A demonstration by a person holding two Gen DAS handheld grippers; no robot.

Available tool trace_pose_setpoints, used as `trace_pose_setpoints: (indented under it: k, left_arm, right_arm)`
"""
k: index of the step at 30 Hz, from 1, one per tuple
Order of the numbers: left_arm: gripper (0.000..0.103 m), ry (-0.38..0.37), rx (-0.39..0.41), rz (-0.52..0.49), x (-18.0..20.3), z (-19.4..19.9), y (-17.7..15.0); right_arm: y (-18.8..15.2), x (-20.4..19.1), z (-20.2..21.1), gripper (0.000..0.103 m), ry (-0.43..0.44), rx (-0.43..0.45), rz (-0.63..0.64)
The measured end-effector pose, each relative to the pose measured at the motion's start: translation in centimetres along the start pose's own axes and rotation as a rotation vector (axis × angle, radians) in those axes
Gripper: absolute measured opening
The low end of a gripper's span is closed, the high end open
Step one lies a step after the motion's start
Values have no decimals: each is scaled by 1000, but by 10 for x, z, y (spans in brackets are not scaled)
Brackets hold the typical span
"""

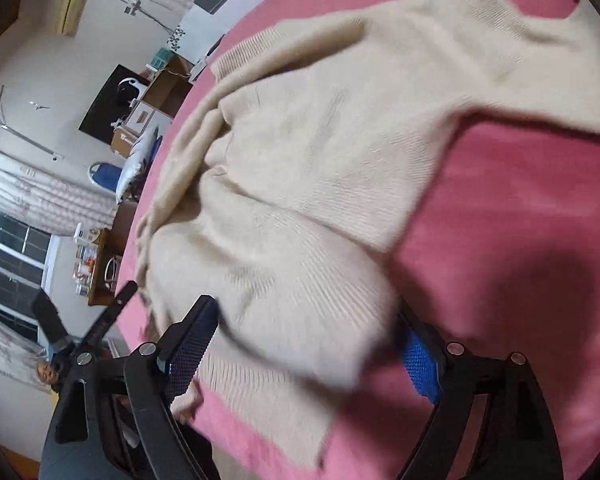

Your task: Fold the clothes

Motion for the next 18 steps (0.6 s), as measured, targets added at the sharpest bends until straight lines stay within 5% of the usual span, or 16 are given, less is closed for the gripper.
trace_pose_setpoints:
  k: [7, 8, 9, 12, 16, 18]
  left_arm:
    - [55, -55, -106, -31, 10, -52, 6]
    - [55, -46, -108, -48, 14, -53, 5]
    - [55, -38, -112, -66, 19, -54, 4]
    - [55, -74, -126, -123, 32, -40, 1]
    - [55, -194, -133, -170, 36, -10, -15]
    - [55, -223, -165, -123, 27, -5, -23]
  right_arm:
    - [-2, -23, -31, 80, 6, 38, 70]
    - [-3, -25, -32, 35, 24, 22, 87]
    - [-3, -21, -36, 10, 84, -28, 30]
    - [-3, -10, -45, 9, 264, -178, -140]
    - [11, -7, 24, 8, 460, -89, -182]
    - [22, 1, 75, 8, 478, -16, -167]
Point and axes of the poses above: each gripper's, at about its wrist camera, not at the fingertips, and z roughly against the way its jaws point, x to its right, y to its top, the point moved 2 cm from there along -z, roughly the way its jaws point, and after that the axes turned 11 degrees about -z, right-handed, at the moved point
